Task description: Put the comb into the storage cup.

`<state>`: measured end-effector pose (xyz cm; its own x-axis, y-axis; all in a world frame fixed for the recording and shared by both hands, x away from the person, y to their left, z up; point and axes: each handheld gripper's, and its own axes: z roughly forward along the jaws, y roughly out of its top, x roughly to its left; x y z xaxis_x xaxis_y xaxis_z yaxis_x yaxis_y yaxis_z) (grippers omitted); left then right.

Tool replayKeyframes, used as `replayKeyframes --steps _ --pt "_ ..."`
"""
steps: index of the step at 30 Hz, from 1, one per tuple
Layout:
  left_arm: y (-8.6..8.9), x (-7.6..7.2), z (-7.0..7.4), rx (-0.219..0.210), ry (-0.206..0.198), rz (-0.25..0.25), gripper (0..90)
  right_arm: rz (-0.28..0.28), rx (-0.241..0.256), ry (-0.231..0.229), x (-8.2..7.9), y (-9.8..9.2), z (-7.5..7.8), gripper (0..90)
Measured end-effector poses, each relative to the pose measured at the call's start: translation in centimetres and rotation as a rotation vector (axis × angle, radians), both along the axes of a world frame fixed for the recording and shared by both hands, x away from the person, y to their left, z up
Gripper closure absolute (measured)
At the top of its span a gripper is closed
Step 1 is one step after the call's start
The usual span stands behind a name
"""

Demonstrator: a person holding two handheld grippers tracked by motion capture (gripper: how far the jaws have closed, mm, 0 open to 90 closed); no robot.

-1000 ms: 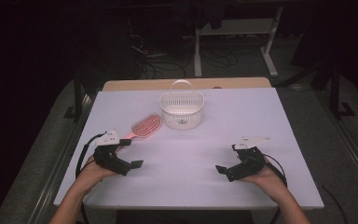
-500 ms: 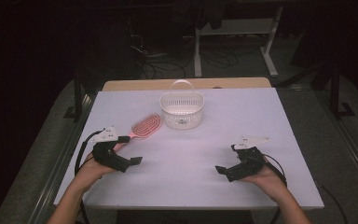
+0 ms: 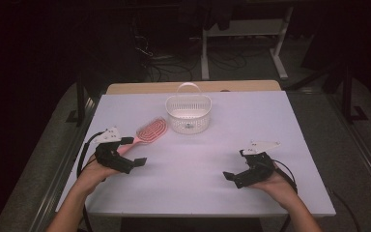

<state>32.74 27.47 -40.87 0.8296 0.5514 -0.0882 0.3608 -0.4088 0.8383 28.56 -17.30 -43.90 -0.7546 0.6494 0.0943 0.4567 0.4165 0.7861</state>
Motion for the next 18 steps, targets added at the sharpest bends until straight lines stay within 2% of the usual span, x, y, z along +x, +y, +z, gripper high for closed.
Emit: replayKeyframes --steps 12,18 --pt "-0.2 1.0 0.7 0.01 -0.014 0.013 0.1 -0.001 0.01 0.001 0.0 0.0 0.1 0.0" --pt "-0.2 1.7 1.3 0.0 -0.026 0.023 0.1 -0.001 0.01 0.006 0.1 0.1 0.1 0.0"
